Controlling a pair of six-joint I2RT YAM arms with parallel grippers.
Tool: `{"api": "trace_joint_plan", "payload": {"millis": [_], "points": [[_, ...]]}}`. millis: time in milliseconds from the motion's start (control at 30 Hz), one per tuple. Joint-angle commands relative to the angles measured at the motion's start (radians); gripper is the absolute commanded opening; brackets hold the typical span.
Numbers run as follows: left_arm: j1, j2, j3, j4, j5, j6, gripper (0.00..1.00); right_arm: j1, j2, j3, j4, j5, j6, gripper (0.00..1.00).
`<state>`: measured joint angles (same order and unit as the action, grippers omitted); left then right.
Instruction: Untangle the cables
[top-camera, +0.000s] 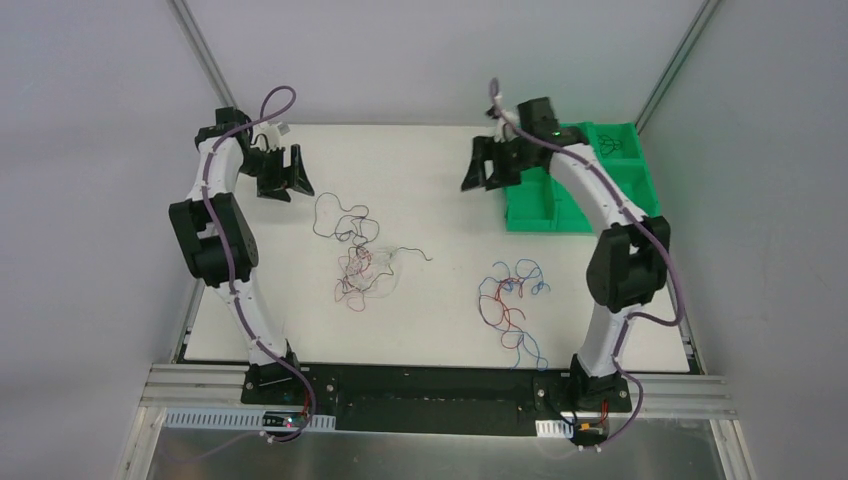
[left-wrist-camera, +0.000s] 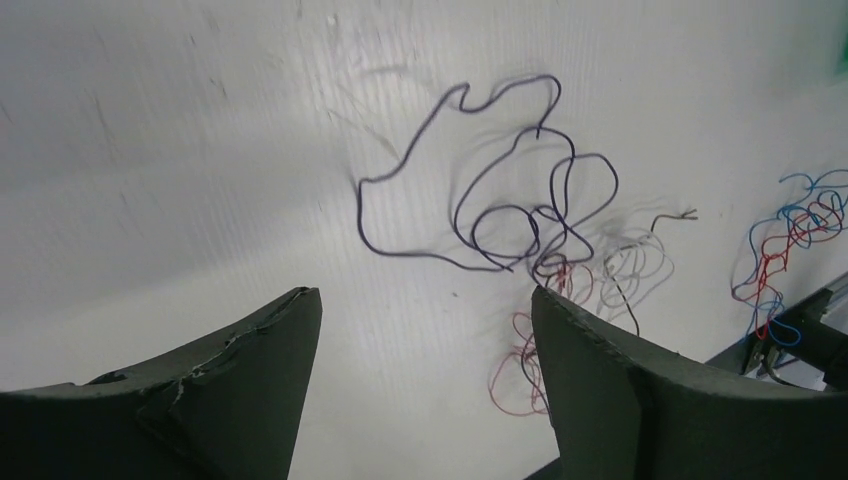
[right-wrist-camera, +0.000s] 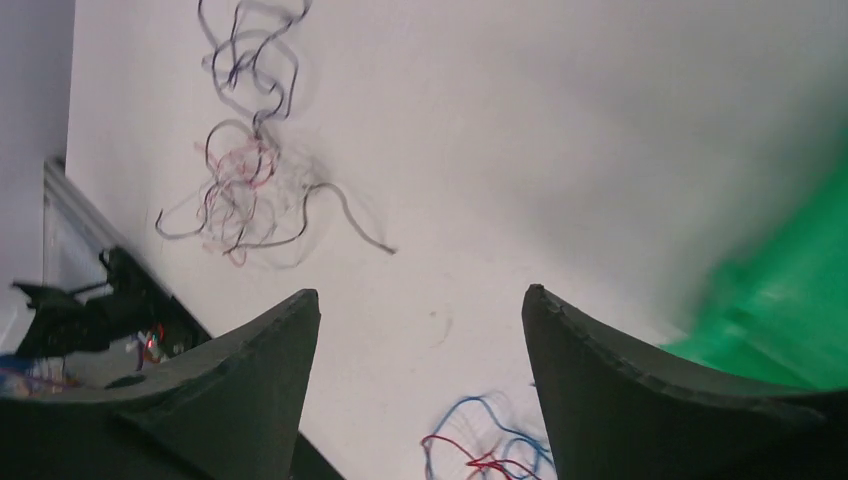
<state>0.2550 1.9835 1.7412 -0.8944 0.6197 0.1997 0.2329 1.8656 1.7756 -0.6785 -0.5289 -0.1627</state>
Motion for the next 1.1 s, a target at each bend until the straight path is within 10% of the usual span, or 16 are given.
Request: {"api": "trace_joint_plan", "payload": {"millis": [0,400,567,700,767,900,1067], "points": [[-0.010,0.127,0.168,-0.009,0.048,0.045,0.78,0.178,0.062,-0.046,0.000,-0.052,0.010,0.77],[-0.082,0.205,0.068,0.054,0.157,-0.003,0.81,0.496,0.348,0.131,0.082,0.124,-0.009,0.84],[-0.107,0.169,-0.031,0.078,0.188,-0.031,0.60,0.554,0.418,0.147,0.090,0.191,-0.067,0.78],[-0.103,0.099,-0.007,0.087,0.187,-0.086,0.24,0.560,0.398,0.052,0.090,0.236,-0.104,0.60],[-0.095,0.040,0.027,0.087,0.197,-0.101,0.00,0.558,0.361,-0.022,0.095,0.247,-0.132,0.35],[-0.075,-0.092,0.153,0.089,0.196,-0.157,0.00,0.551,0.301,-0.106,0.083,0.267,-0.162,0.03],[-0.065,-0.158,0.420,0.090,0.224,-0.263,0.00,0.538,0.251,-0.190,0.070,0.267,-0.186,0.00]]}}
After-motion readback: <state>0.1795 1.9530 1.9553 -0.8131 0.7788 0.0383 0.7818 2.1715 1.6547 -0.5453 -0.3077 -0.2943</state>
